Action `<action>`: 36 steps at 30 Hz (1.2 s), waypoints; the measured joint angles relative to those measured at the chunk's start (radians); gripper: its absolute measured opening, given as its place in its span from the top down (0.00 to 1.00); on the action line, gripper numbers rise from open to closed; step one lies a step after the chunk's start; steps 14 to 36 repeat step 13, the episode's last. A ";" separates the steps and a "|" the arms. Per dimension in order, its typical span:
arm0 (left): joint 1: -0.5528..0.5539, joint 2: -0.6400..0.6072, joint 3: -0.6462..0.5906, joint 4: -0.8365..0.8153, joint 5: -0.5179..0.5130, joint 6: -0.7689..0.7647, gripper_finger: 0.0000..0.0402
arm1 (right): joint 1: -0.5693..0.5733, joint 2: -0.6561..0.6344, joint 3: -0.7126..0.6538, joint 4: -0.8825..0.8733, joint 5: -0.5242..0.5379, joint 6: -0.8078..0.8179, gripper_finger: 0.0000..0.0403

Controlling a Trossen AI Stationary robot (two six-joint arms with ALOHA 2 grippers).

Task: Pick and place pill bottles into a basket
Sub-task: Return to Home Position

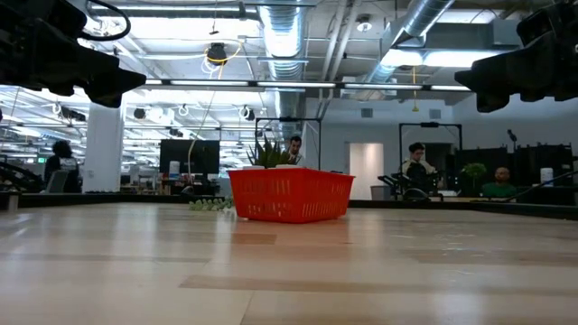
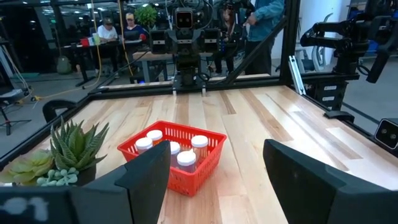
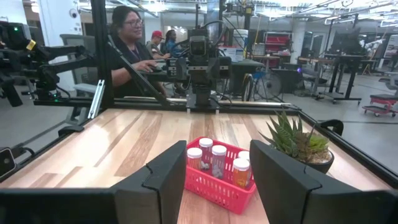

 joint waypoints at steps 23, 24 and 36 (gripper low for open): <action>0.000 0.000 0.000 0.000 0.000 -0.005 0.38 | 0.000 0.000 0.000 0.000 0.000 0.000 0.58; 0.000 0.000 0.000 0.000 0.000 -0.005 0.38 | 0.000 0.000 0.000 0.000 0.000 0.000 0.58; 0.000 0.000 0.000 0.000 0.000 -0.005 0.38 | 0.000 0.000 0.000 0.000 0.000 0.000 0.58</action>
